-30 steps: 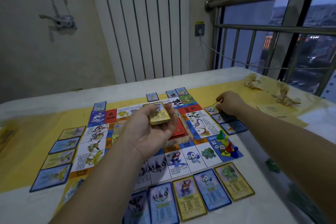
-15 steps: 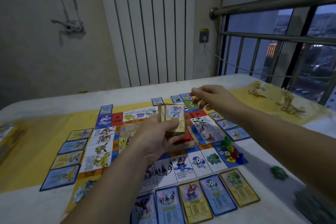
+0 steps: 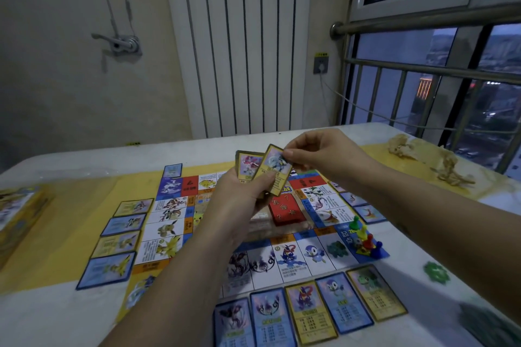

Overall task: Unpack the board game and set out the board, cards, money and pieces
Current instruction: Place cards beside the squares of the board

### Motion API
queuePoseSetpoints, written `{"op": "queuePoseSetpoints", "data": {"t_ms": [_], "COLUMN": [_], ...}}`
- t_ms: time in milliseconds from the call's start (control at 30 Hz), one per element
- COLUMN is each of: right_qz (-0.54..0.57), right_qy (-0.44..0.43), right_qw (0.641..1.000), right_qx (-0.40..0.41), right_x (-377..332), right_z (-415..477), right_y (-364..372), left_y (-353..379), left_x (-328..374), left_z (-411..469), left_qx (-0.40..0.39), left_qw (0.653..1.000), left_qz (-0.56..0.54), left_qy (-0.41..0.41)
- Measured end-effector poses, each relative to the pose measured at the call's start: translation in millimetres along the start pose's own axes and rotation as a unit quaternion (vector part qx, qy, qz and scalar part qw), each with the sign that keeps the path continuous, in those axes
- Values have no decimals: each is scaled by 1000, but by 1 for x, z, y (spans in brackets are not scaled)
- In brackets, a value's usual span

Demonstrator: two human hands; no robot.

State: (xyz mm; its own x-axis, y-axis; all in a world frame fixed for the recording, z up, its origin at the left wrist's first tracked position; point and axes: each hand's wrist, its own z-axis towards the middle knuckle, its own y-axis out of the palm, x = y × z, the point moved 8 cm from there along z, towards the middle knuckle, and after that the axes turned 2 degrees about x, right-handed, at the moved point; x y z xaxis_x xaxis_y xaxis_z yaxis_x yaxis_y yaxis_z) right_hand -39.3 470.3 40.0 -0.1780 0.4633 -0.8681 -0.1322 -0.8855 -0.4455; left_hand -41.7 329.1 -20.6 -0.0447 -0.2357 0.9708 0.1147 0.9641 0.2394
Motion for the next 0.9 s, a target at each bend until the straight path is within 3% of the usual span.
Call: {"op": "queuePoseSetpoints", "data": {"t_ms": [233, 433, 600, 900], "right_qz": [16, -11, -23, 87], "right_qy": [2, -28, -47, 56], "right_qw": [1000, 998, 995, 986], "right_qx": [-10, -52, -85, -133], "right_x": [-5, -10, -10, 4], "right_z": [-19, -46, -66, -81], "right_y": [7, 33, 65, 91], "left_y": [-22, -45, -70, -111], "left_x": [13, 15, 12, -3], "left_z": [-9, -39, -58, -81], "left_qx": [18, -22, 3, 61], "left_qw": [999, 992, 983, 980], "left_qz": [-23, 111, 172, 189], "left_qy": [37, 55, 56, 32]}}
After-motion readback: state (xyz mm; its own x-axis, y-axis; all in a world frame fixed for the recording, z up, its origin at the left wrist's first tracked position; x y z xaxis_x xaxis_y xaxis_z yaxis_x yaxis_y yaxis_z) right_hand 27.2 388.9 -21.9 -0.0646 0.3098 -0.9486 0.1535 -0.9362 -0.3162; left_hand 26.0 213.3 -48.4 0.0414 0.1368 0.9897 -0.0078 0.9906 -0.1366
